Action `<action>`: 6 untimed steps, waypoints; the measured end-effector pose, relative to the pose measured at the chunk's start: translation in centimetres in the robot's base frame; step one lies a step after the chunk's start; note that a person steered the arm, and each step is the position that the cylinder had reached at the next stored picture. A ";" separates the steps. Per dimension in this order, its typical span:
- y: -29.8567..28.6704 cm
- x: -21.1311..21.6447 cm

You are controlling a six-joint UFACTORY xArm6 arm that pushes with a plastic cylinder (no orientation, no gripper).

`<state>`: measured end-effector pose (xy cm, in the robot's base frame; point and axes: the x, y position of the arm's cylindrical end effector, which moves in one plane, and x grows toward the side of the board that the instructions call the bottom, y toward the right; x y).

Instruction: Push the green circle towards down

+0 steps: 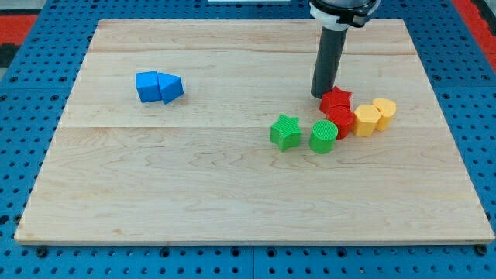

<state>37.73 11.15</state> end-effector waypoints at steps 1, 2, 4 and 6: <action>-1.1 -0.4; -3.2 -0.7; -1.5 4.4; 0.6 8.7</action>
